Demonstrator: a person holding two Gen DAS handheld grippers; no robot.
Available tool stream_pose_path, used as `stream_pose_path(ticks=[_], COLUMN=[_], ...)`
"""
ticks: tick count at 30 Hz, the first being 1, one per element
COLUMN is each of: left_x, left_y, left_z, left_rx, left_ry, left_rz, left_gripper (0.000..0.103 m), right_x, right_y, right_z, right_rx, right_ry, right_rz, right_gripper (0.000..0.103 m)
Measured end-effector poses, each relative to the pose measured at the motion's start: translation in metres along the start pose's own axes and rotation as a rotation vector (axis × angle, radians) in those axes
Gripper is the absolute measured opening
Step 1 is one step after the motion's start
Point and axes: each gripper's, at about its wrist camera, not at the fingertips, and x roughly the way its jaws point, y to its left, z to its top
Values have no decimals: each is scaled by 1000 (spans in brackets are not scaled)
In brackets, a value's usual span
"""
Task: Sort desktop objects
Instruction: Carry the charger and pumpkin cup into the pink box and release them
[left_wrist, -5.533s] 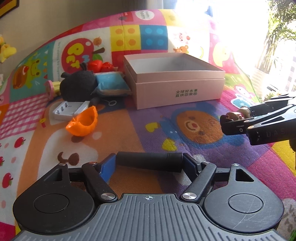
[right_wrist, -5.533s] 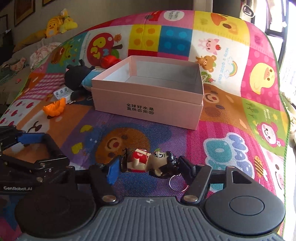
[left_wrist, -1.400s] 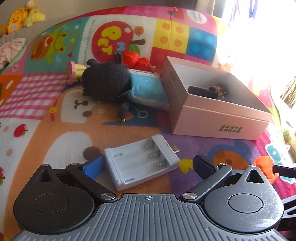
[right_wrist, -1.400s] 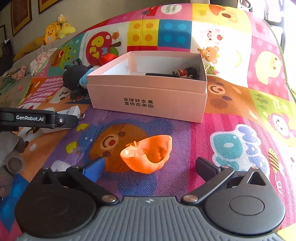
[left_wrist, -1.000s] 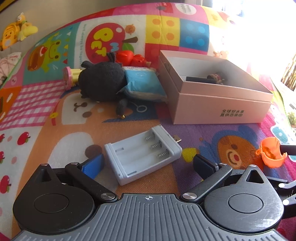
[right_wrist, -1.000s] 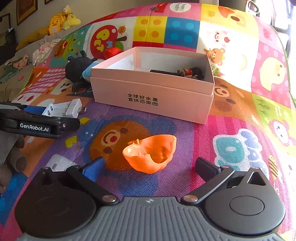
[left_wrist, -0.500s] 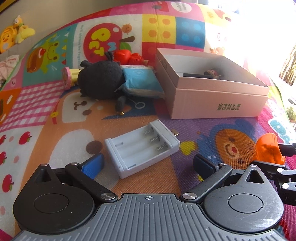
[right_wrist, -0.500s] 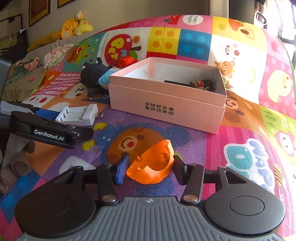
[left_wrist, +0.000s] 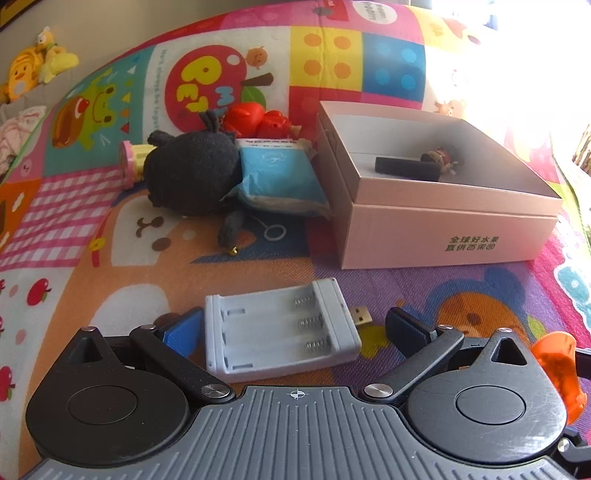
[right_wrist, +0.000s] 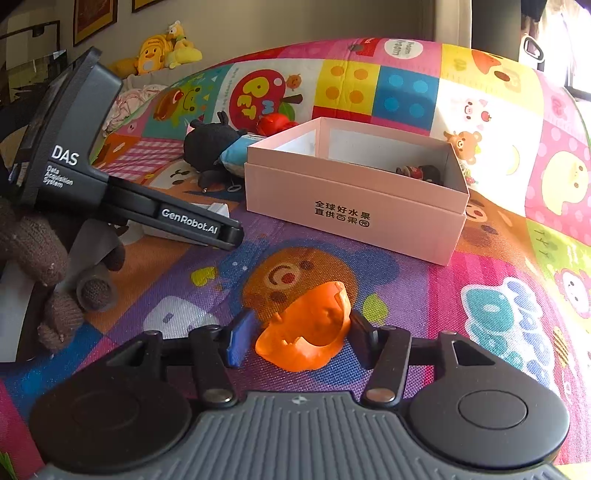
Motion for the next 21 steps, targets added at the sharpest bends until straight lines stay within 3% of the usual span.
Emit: stream_pose_path(ticks=[5,13,17,21], left_x=[2,-13,-29,-48], left_y=[-1,1,5,8], left_z=[0,-13,-25,-34], left_rx=[3,44,64,99], left_ry=[-11,-24,-11,15], left_rz=[-14,-34,-55,-98], left_gripper=[103,96,96,96], right_x=[2,2,1,-8], right_y=[-1,-2,-7,-14], right_z=[0,1,2,3], right_rx=[10,17,33,12], right_ry=[7,12,27,63], right_rz=[1,2,2,19], right_gripper=[62,62,53,53])
